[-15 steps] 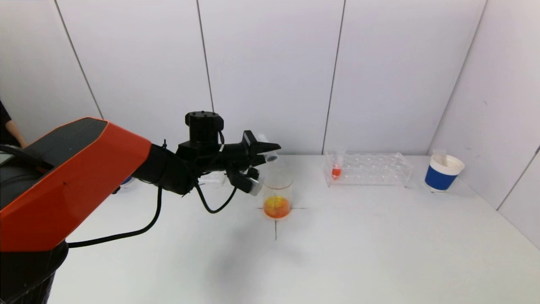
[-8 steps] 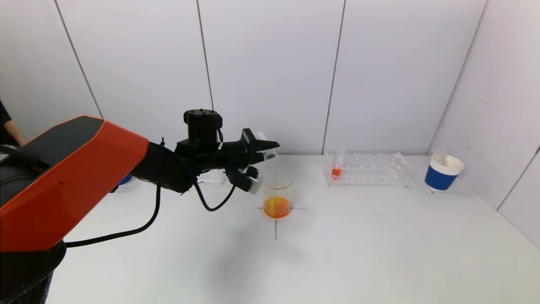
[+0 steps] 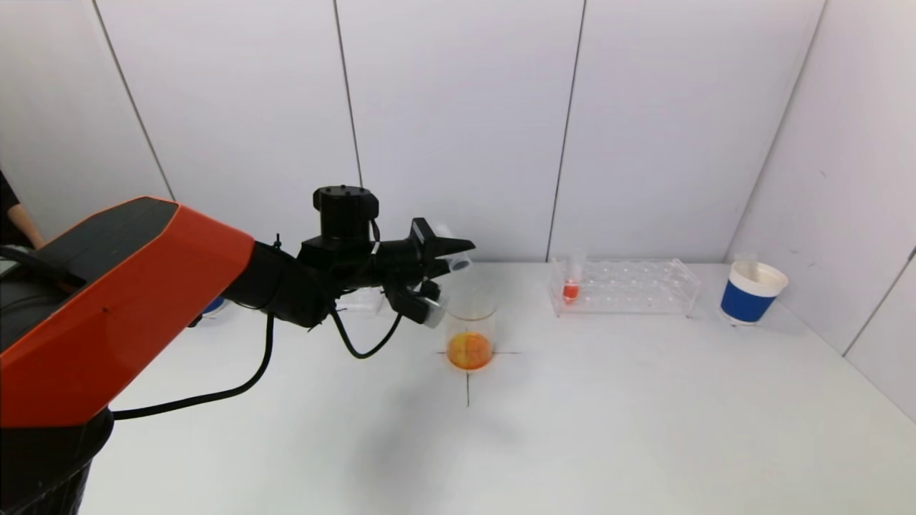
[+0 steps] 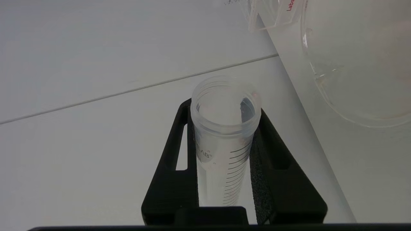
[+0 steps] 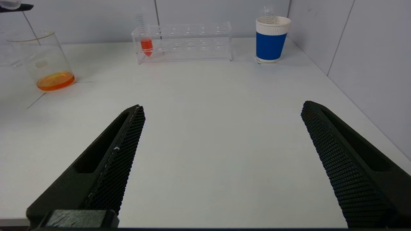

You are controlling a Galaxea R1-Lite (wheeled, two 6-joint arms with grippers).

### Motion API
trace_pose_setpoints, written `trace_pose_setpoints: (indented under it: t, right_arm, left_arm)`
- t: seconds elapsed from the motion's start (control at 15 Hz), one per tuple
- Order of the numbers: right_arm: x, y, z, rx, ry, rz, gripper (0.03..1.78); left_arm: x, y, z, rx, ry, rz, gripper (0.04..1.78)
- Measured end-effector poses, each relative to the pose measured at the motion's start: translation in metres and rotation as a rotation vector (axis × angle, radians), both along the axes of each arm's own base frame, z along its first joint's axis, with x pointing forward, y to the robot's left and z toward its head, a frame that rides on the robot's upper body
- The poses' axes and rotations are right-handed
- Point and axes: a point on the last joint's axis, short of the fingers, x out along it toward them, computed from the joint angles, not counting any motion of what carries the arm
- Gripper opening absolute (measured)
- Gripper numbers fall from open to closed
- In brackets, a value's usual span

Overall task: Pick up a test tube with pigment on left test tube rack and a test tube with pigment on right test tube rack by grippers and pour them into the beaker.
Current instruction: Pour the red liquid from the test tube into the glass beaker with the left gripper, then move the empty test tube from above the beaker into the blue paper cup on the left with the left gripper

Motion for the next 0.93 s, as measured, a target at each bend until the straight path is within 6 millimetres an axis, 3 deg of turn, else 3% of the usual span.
trace_pose_setpoints:
  t: [0.4, 0.93]
  right_arm:
    - [0.0, 0.0, 0.0, 0.0, 0.0, 0.0, 1.77]
    - [0.0, 0.0, 0.0, 0.0, 0.0, 0.0, 1.77]
  left_arm:
    - [-0.005, -0.011, 0.025, -0.275, 0.117, 0.081, 0.47]
    - [-0.015, 0.0, 0.071, -0.634, 0.313, 0.35, 0.47]
